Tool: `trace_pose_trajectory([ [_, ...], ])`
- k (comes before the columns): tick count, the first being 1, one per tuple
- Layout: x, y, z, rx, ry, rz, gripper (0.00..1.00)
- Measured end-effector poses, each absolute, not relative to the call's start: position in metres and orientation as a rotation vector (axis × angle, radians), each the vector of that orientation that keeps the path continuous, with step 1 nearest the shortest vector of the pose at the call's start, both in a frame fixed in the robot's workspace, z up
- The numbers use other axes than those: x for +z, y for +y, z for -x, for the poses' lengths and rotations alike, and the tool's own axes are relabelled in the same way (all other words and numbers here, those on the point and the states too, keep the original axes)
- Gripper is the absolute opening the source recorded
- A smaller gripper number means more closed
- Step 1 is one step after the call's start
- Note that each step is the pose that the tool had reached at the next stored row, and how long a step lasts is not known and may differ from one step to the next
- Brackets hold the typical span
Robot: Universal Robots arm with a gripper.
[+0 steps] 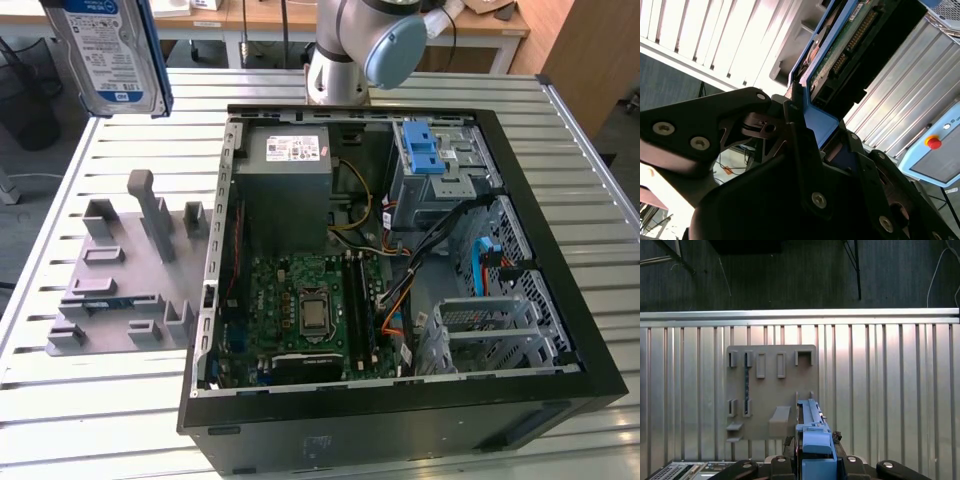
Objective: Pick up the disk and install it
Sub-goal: 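Pick up the disk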
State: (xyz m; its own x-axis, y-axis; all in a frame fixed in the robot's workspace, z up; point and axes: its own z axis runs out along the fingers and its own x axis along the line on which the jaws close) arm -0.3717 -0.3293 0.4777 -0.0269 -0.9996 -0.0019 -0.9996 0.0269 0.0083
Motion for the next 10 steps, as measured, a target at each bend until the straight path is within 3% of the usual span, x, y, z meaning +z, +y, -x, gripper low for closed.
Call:
trace_pose_trajectory([
  [10, 0.4777, -0.3293, 0.3683, -0.011, -2.248, -2.188, 0.36],
])
